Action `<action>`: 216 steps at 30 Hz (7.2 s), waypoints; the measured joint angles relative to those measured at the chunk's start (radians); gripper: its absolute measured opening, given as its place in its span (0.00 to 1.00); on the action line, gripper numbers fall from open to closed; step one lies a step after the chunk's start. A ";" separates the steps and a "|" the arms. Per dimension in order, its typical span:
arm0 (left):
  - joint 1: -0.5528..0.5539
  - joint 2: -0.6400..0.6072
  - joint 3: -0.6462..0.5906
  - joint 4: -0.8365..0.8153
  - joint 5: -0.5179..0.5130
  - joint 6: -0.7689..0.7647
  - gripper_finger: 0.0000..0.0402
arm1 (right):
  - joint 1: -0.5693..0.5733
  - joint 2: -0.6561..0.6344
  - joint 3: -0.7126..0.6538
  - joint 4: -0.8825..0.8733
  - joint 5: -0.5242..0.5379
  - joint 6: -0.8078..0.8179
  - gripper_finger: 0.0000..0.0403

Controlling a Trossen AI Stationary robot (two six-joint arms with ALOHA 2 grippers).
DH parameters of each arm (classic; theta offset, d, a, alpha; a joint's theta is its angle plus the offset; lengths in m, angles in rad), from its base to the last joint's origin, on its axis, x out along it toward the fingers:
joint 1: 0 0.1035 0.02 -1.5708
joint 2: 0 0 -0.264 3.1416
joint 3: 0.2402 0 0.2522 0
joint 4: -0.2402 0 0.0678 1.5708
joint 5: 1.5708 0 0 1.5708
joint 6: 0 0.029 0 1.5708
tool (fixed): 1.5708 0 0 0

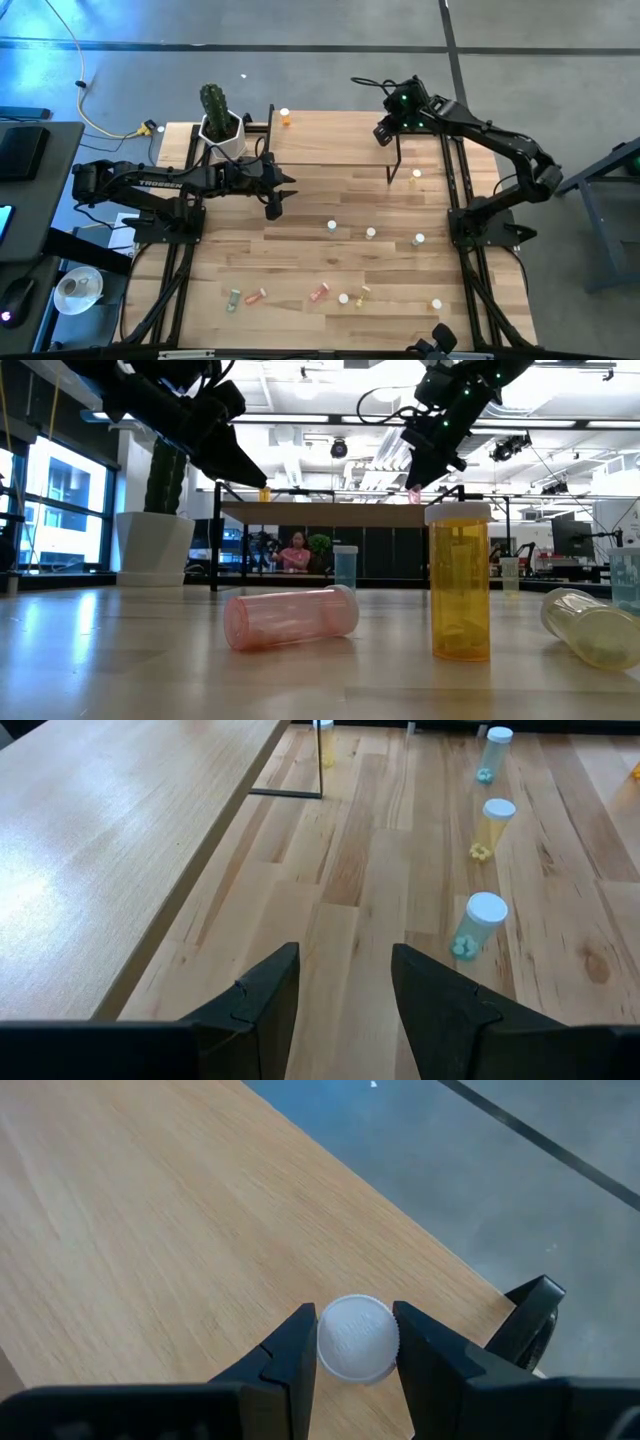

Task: Pick and place medicine bottles onto shelf by color
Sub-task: Put the top pink pill bottle on the shelf, then put the middle blue pill bottle on the shelf

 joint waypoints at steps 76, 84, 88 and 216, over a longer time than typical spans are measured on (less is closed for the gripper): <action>-0.132 0.009 0.000 0.119 -0.017 -0.108 0.50 | 0.001 -0.001 0.374 -0.263 0.031 -0.071 0.46; -0.268 0.101 0.000 0.191 -0.197 -0.155 0.50 | 0.004 -0.001 0.376 -0.275 0.031 -0.064 0.46; -0.313 0.203 0.000 0.297 -0.236 -0.158 0.50 | 0.008 -0.001 0.375 -0.278 0.031 -0.061 0.46; 0.328 0.417 0.453 0.117 -0.270 -0.115 0.29 | 0.016 0.000 0.372 -0.291 0.031 -0.061 0.46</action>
